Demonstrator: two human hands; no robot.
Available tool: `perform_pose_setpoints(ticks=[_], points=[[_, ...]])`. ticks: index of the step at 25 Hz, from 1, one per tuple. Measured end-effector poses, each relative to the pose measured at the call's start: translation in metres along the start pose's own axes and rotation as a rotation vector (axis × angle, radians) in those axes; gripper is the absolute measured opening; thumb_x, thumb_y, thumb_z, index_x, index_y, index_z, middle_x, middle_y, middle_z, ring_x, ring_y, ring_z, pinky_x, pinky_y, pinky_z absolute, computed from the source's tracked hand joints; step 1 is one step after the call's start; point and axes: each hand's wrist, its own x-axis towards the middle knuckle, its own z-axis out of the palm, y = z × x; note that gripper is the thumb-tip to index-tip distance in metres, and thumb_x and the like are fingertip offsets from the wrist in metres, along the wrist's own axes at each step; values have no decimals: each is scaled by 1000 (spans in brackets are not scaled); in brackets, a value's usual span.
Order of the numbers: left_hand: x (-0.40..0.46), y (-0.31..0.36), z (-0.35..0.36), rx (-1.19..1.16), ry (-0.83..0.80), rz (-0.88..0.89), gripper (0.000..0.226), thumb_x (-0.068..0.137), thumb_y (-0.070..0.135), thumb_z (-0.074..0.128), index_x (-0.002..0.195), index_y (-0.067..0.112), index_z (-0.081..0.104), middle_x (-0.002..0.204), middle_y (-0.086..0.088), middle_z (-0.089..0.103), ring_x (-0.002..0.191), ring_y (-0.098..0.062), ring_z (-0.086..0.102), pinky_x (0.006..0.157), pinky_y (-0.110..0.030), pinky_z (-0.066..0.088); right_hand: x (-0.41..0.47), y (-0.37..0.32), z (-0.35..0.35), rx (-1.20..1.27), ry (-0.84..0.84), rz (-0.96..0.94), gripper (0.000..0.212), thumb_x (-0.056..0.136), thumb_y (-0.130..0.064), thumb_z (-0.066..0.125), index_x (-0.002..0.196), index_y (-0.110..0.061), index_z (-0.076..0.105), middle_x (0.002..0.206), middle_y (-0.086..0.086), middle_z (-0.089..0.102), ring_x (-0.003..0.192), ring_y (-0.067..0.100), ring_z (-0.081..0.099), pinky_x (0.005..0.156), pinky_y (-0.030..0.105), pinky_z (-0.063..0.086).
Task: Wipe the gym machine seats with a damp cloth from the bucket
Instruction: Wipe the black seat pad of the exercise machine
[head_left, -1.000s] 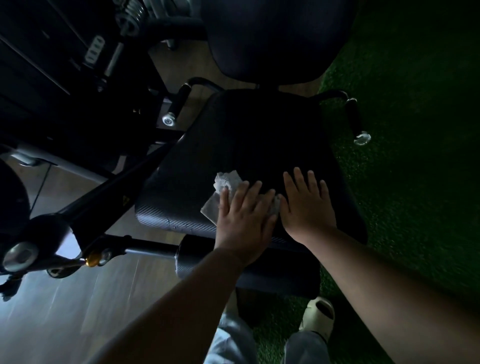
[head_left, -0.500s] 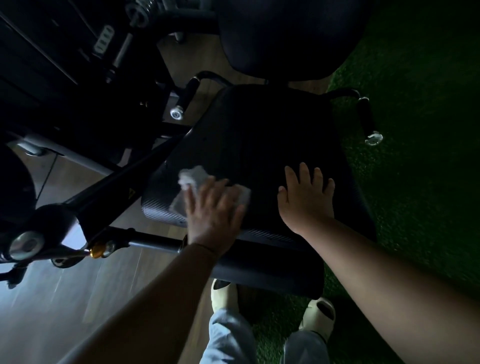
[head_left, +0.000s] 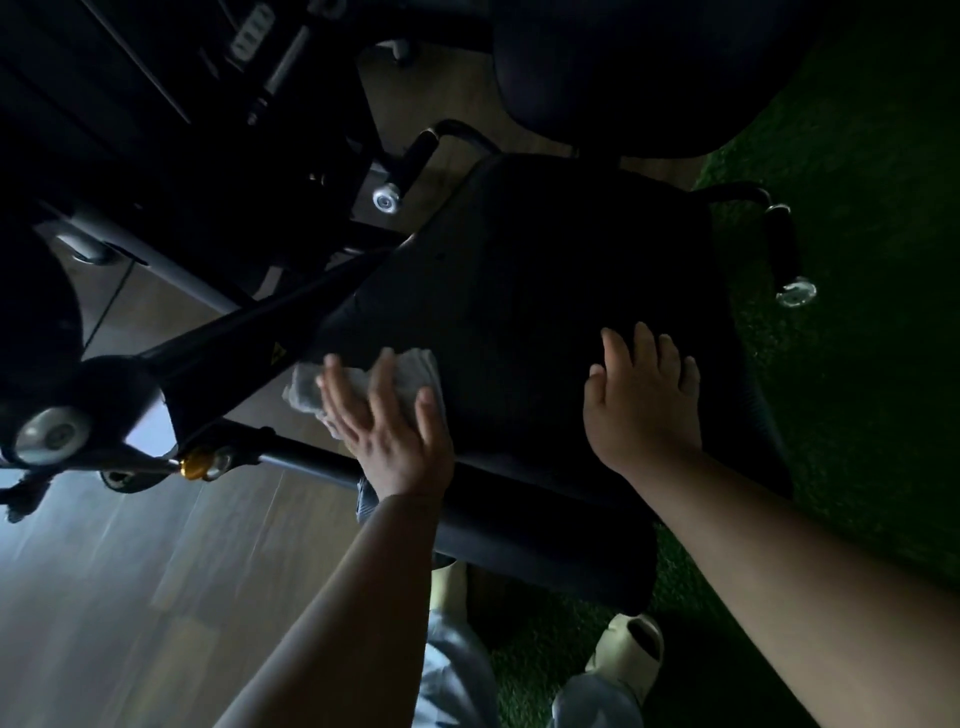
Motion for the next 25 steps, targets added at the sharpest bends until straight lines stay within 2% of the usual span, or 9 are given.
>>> perform_pose_setpoints(ticks=[3, 5, 8, 11, 13, 15, 18, 22, 25], points=[[11, 14, 4, -320, 141, -520, 59, 91, 56, 44, 146, 37, 35, 164, -4, 0, 149, -27, -2, 118, -52, 17, 0, -1, 1, -8, 14, -6, 56, 101, -41, 20, 154, -23, 20, 162, 14, 18, 149, 37, 11, 119, 56, 10], [21, 22, 3, -445, 197, -743, 65, 88, 57, 46, 148, 37, 33, 163, -4, 7, 148, -28, 9, 117, -47, 22, 1, -1, 2, -12, 2, -1, 56, 101, -42, 20, 154, -24, 19, 162, 13, 16, 149, 36, 11, 119, 56, 10], [51, 19, -5, -450, 282, -921, 64, 89, 57, 48, 148, 34, 35, 154, -7, 28, 137, -30, 32, 109, -42, 33, 2, 0, 3, -22, -12, 7, 56, 101, -42, 19, 155, -25, 17, 163, 12, 15, 149, 36, 10, 119, 55, 9], [72, 8, -15, -388, 215, -985, 65, 91, 56, 45, 150, 32, 30, 153, -10, 30, 138, -32, 30, 111, -47, 32, 2, 0, 3, -27, -7, 0, 57, 100, -42, 18, 155, -25, 19, 163, 13, 16, 149, 37, 11, 119, 56, 11], [62, 9, -19, -222, 53, -732, 66, 92, 55, 43, 152, 34, 26, 160, -5, 17, 147, -32, 10, 117, -55, 22, 2, 1, 3, -22, -7, 1, 58, 100, -43, 18, 154, -25, 19, 162, 13, 17, 148, 37, 12, 119, 56, 11], [43, 8, -25, 24, -176, -252, 59, 95, 56, 38, 150, 40, 26, 164, 4, 8, 150, -19, -12, 117, -59, 6, 2, 0, 3, -28, -6, 0, 58, 99, -43, 18, 154, -24, 20, 162, 13, 18, 148, 37, 13, 119, 56, 12], [50, -1, -35, 291, -434, 247, 53, 99, 58, 28, 149, 42, 31, 163, 5, 18, 151, -14, -9, 116, -57, -6, 2, 0, 2, -42, -13, 7, 59, 98, -43, 18, 154, -24, 20, 161, 13, 19, 147, 38, 14, 118, 57, 13], [115, 4, -27, 436, -672, 503, 54, 96, 62, 22, 146, 44, 33, 157, 9, 32, 151, -16, 9, 114, -60, 19, 2, -2, 1, -42, -3, 4, 61, 96, -44, 18, 153, -24, 23, 161, 14, 22, 147, 37, 16, 117, 57, 14], [137, 11, -13, 432, -771, 572, 61, 94, 66, 20, 148, 40, 31, 160, 6, 25, 151, -18, 8, 114, -59, 22, 1, 0, 2, -40, 1, 10, 59, 97, -43, 20, 153, -24, 24, 161, 13, 23, 147, 36, 16, 118, 56, 15]])
